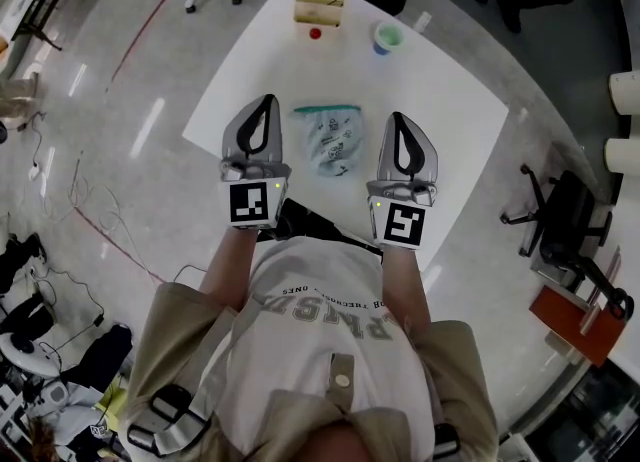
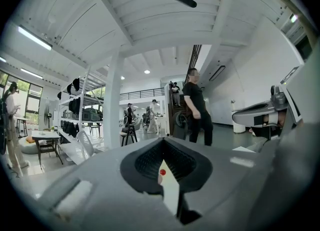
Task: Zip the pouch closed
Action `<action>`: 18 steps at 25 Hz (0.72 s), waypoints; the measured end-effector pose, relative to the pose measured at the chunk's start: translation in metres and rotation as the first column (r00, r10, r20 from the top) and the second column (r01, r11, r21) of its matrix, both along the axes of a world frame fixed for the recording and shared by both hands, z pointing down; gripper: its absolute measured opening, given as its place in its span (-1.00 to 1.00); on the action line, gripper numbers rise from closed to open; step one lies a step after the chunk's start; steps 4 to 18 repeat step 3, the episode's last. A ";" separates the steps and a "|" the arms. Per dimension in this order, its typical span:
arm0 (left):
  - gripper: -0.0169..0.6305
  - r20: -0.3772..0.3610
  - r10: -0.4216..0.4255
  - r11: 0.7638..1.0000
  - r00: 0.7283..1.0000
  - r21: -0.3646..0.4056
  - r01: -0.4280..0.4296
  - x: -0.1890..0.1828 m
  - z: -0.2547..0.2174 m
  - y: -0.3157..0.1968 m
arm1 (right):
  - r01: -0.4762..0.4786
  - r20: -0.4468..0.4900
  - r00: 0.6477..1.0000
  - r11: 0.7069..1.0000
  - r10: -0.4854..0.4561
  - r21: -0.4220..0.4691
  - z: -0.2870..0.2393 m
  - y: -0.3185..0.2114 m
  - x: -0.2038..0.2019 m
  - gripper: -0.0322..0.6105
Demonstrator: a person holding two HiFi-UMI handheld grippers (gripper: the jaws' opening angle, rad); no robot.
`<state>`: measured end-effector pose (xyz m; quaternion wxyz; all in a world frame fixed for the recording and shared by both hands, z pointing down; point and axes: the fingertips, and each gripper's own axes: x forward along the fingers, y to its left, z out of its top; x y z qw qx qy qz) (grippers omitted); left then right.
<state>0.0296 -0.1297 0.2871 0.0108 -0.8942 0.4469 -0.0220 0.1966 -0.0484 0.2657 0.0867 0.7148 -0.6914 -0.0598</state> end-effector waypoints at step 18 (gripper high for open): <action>-0.91 -0.004 -0.002 1.000 1.000 -0.015 0.002 0.000 0.004 -0.002 | 0.002 0.016 1.000 1.000 -0.002 0.000 0.001 -0.003 0.000 -0.90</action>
